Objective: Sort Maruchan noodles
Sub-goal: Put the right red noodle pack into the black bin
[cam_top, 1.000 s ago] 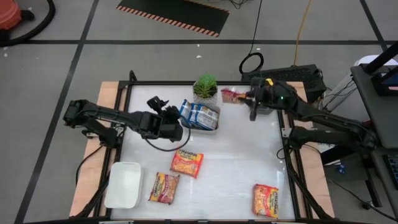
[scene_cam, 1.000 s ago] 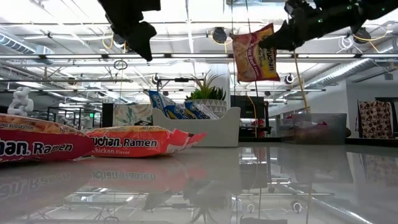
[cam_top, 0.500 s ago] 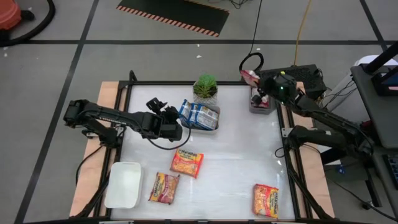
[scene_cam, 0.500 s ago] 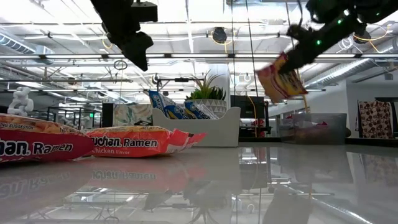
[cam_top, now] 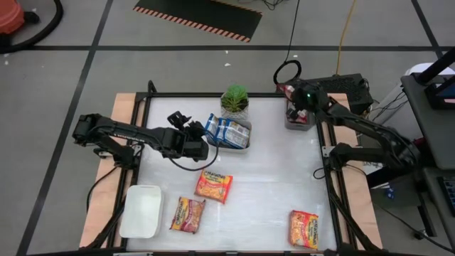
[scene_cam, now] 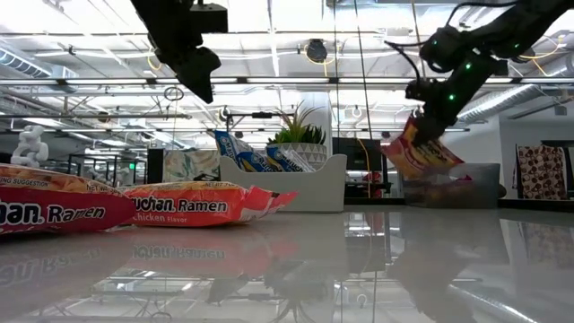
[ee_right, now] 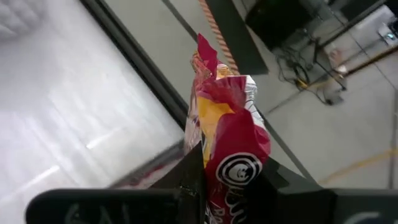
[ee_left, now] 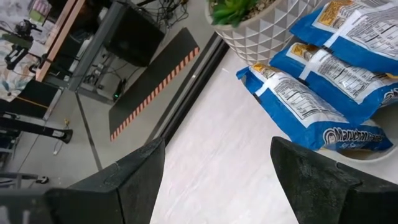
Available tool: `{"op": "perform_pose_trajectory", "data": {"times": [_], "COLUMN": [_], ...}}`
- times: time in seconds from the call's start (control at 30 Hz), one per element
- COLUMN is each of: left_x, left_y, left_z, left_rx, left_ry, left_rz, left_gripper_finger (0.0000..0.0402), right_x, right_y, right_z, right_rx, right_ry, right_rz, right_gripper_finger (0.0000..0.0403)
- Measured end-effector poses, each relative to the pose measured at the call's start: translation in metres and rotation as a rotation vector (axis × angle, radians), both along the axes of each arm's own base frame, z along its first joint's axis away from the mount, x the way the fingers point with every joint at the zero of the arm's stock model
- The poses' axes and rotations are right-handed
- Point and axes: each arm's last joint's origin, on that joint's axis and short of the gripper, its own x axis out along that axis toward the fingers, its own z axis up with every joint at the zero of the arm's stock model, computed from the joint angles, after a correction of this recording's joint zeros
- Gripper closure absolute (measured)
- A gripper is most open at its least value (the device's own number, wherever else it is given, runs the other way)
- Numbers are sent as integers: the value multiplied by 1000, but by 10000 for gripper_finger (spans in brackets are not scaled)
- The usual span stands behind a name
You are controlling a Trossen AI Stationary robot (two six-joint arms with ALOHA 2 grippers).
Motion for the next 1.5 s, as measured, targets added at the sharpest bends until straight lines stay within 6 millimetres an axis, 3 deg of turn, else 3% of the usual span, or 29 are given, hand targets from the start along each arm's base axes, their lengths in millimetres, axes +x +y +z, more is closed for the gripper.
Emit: {"op": "perform_pose_trajectory", "data": {"times": [0.37, 0.7, 1.17, 1.5], "left_x": [0, 0, 1, 2], "left_y": [0, 0, 0, 0], "left_z": [0, 0, 0, 0], "left_rx": [2, 0, -1, 0], "left_ry": [7, 1, -14, -13], "left_rz": [-5, -1, 0, -5], "left_gripper_finger": [106, 106, 106, 106], "right_x": [5, 0, -10, -9], "right_y": [-2, -4, -4, -6], "right_z": [-3, -4, -15, -14], "right_rx": [49, 31, -70, -129], "right_ry": [-62, -11, 166, 95], "right_rz": [117, 34, -155, -217], "right_gripper_finger": [342, 329, 256, 243]}}
